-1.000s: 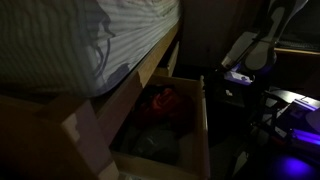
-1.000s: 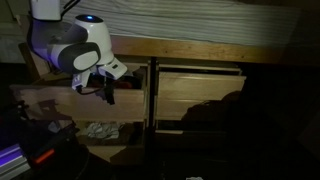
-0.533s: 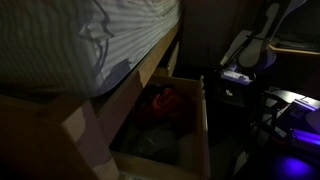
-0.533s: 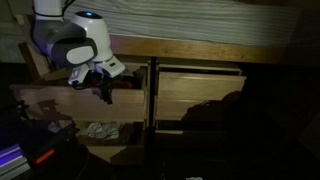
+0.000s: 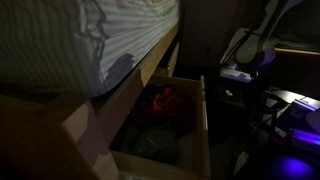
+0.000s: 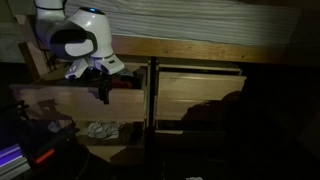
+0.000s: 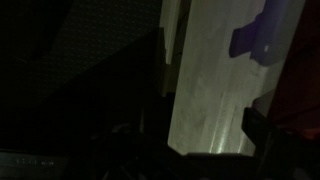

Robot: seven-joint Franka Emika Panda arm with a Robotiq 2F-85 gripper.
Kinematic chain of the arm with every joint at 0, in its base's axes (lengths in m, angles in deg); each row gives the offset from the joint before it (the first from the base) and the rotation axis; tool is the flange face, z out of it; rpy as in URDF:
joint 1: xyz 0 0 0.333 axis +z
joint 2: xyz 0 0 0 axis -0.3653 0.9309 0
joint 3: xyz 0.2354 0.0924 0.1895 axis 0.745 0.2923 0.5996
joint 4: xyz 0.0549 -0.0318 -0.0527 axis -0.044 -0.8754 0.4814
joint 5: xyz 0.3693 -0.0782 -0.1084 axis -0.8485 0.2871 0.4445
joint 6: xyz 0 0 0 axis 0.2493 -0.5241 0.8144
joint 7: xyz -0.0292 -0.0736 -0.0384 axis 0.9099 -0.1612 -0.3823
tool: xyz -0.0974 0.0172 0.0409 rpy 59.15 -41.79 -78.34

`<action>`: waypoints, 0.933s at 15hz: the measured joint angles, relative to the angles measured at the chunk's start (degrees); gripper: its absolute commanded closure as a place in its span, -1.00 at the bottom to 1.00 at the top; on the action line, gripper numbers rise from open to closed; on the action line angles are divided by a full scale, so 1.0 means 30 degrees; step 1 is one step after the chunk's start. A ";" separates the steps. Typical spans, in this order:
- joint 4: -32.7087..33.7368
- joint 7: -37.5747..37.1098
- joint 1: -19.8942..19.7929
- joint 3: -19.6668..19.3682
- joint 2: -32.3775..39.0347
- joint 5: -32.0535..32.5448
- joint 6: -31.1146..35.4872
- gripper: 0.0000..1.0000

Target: Close the top left drawer under the bed

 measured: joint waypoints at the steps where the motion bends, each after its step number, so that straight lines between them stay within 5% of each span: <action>1: -0.0161 0.0016 -0.0137 0.0146 -0.0711 -0.0414 -0.1337 -1.00; 5: -0.0897 0.1939 -0.1046 0.1490 -0.4417 -0.4291 -0.6788 -1.00; 10: -0.1223 0.3837 -0.0112 0.0816 -0.5861 -0.6456 -0.7884 -1.00; 14: -0.0712 0.3376 0.4066 -0.2813 -0.4692 -0.6413 -0.7758 -1.00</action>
